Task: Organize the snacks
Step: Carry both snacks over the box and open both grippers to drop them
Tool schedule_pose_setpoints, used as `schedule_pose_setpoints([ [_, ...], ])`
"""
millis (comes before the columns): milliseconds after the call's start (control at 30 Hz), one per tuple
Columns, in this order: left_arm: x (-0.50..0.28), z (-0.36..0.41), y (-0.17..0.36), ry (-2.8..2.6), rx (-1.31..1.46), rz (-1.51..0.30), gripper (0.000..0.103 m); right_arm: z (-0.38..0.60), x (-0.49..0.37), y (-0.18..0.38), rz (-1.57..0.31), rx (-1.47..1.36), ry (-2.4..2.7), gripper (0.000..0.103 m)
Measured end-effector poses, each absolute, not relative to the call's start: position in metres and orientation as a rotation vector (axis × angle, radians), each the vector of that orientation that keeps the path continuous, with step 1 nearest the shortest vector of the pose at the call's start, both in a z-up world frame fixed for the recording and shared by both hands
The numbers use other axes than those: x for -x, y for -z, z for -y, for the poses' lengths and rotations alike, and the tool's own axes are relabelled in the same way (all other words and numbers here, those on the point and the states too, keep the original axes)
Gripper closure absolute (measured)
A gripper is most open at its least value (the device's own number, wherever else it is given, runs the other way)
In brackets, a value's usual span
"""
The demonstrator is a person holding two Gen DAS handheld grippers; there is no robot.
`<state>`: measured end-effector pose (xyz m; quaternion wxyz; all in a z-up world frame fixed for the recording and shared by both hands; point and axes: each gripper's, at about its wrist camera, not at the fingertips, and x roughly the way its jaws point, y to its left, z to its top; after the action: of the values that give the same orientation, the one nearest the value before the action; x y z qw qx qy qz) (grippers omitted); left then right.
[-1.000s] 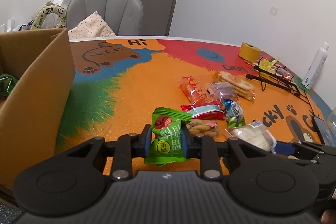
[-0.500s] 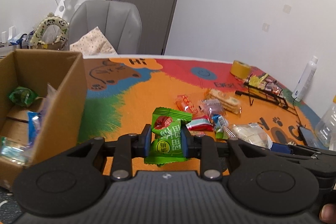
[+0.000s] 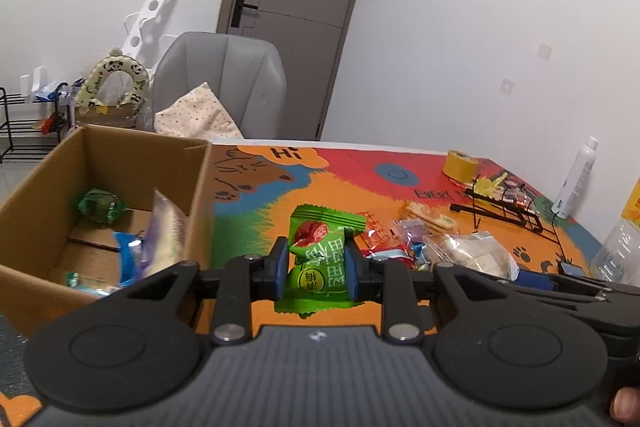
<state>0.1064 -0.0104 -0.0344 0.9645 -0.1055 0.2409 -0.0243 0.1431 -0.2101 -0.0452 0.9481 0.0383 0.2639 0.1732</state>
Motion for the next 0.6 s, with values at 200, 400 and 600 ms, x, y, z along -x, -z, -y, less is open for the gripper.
schedule_pose_setpoints([
  [200,-0.095,-0.002,0.024,0.031,0.229,-0.454,0.076,0.202,-0.135,0.034,-0.513,-0.063,-0.384,0.05],
  [400,-0.085,-0.018,0.013,0.006,0.244,-0.42,0.076,0.193,-0.129,0.024,-0.489,-0.063,-0.405,0.05],
  [600,-0.077,-0.039,0.007,-0.026,0.263,-0.39,0.076,0.176,-0.129,0.016,-0.479,-0.061,-0.434,0.05],
])
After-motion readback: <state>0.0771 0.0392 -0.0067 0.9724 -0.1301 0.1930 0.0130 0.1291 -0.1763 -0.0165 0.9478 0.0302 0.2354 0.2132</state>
